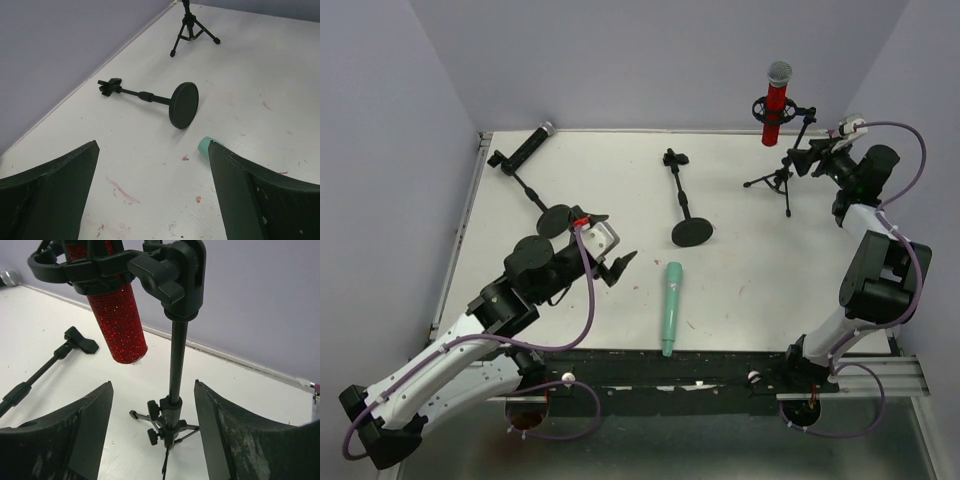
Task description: Attach the microphones to the stand
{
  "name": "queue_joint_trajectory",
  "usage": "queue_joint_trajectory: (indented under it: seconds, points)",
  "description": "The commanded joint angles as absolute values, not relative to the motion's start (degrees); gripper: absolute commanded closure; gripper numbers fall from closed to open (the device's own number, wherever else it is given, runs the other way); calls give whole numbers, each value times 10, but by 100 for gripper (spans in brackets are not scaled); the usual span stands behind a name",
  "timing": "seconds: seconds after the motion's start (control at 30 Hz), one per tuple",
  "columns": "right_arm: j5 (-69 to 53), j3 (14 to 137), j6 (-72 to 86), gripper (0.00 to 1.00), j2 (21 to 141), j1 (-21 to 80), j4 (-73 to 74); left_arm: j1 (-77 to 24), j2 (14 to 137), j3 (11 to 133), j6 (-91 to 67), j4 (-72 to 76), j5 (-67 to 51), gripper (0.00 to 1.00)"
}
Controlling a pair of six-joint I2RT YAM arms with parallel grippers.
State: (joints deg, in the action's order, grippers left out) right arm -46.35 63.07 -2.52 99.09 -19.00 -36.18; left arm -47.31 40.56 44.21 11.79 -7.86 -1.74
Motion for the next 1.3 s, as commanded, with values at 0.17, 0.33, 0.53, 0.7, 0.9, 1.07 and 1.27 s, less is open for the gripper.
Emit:
queue_joint_trajectory:
  seconds: [0.17,0.33,0.53,0.7,0.9,1.07,1.27]
  points:
    - [-461,570,-29,22,874,-228,-280,-470,384,440,104,-65,-36,2]
    - [-485,556,-46,19,790,-236,-187,-471,382,442,87,-60,-47,2]
    - [-550,558,-38,19,702,-235,-47,-469,383,444,62,-54,-54,2]
    - [-641,505,16,19,663,-235,-40,-460,396,446,11,-36,-81,2]
    - [-701,454,66,19,642,-235,-90,-414,429,444,-161,25,-148,2]
    - [-722,438,77,19,644,-235,-106,-392,492,446,-312,89,-181,2]
    - [-741,448,100,19,640,-235,-108,-375,671,544,-476,76,-160,1]
